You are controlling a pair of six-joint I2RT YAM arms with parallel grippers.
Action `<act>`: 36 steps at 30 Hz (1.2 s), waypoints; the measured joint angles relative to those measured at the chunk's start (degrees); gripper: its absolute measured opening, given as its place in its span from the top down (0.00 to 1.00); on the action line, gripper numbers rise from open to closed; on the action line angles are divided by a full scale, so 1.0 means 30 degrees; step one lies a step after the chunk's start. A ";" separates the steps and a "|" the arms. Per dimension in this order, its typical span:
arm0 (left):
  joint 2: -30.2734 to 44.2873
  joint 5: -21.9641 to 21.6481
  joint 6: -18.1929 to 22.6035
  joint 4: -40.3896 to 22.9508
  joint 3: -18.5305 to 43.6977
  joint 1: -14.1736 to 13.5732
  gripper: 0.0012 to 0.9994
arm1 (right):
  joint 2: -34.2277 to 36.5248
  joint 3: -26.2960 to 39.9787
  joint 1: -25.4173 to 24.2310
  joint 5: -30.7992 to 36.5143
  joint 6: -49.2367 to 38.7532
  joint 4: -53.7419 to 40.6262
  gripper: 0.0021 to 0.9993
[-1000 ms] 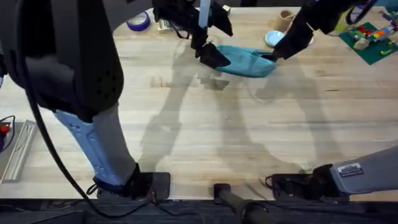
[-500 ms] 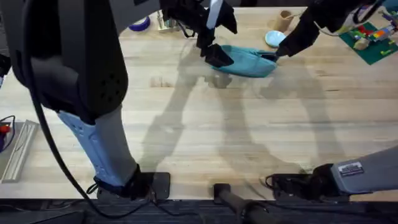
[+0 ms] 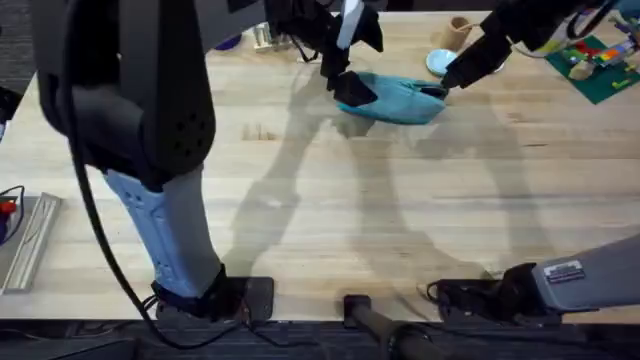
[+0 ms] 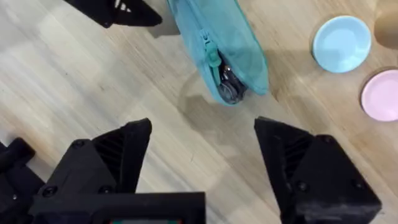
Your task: Unzip the bag, pick up the pens from the table one at a time and place them inside, then zip the bag closed.
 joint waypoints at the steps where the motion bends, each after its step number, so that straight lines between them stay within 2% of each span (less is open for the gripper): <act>1: 0.0115 -0.0005 -0.0046 0.0106 0.0000 0.0000 0.01 | 0.0000 0.0000 0.0000 0.0000 0.0039 0.0002 0.00; 11: 0.0892 -0.0028 -0.0475 0.0439 0.0000 0.0000 0.00 | 0.0000 0.0000 0.0000 0.0000 0.0124 0.0006 0.00; 13: 0.1029 -0.0047 -0.0542 0.0561 0.0000 0.0000 0.04 | -0.0007 0.0000 0.0000 0.0000 0.0124 0.0004 0.00; 19: 0.1070 -0.0061 -0.0641 0.0682 0.0000 0.0000 0.23 | 0.0000 0.0000 0.0000 0.0000 0.0124 0.0007 0.00; 21: 0.1070 -0.0052 -0.0729 0.0689 0.0000 0.0000 0.36 | 0.0000 0.0000 0.0000 0.0000 0.0124 0.0007 0.00; 27: 0.1149 -0.0064 -0.0823 0.0602 0.0000 -0.0038 0.89 | -0.0007 0.0000 0.0000 0.0000 0.0124 0.0000 0.00; 28: 0.1195 -0.0073 -0.0819 0.0610 -0.0007 -0.0052 0.94 | 0.0000 0.0000 0.0000 0.0000 0.0124 0.0007 0.00; 36: 0.1267 -0.0051 -0.0826 0.0617 0.0000 -0.0051 0.96 | 0.0000 0.0000 0.0000 -0.0694 0.0222 -0.0015 0.00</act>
